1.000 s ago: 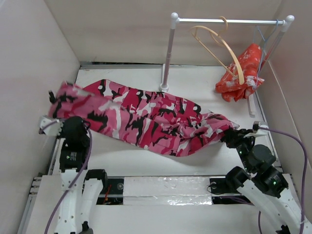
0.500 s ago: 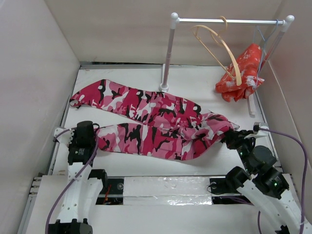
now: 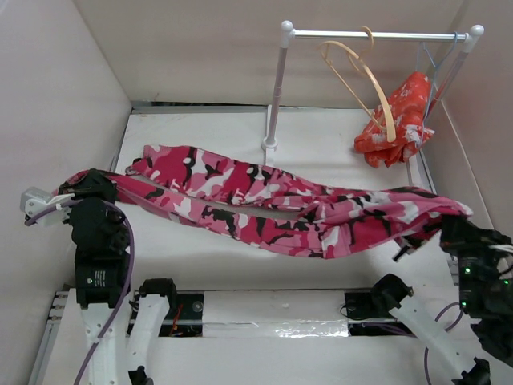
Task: Place the trousers on the hanger
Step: Flatten out the trousers at the center of the board.
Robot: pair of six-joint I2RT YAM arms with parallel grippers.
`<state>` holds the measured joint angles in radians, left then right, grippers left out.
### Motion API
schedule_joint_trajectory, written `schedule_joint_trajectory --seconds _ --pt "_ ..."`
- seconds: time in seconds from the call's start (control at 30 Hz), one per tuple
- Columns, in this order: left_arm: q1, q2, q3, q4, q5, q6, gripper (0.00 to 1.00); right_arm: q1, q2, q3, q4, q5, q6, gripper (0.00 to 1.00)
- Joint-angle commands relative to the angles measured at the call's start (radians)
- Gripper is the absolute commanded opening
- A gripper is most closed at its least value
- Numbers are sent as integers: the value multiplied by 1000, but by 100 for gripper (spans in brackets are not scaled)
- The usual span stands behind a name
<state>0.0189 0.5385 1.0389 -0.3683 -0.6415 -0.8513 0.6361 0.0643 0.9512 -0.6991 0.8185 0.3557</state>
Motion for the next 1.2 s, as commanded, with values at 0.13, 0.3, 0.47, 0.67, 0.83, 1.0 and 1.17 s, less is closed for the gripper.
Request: schedule_joint_trajectory --seconds 0.13,0.3,0.47,0.67,0.83,1.0,1.17 --pt "-16 -40 -86 52 77 47 0 65 -60 76 -221 335 159 0" --pt "-37 -72 -199 104 86 48 0 152 -127 48 -358 259 351 2" --pt "-37 21 -238 195 101 46 0 184 -117 61 -476 228 437 3" --pt "-27 365 -91 172 88 73 0 205 -21 132 -651 289 531 3" --pt "4 463 38 104 59 101 0 253 -60 115 -446 220 344 0" --pt "4 388 99 167 101 129 0 345 82 84 -190 206 232 0" --pt "4 305 144 134 95 104 0 372 483 75 212 309 31 0"
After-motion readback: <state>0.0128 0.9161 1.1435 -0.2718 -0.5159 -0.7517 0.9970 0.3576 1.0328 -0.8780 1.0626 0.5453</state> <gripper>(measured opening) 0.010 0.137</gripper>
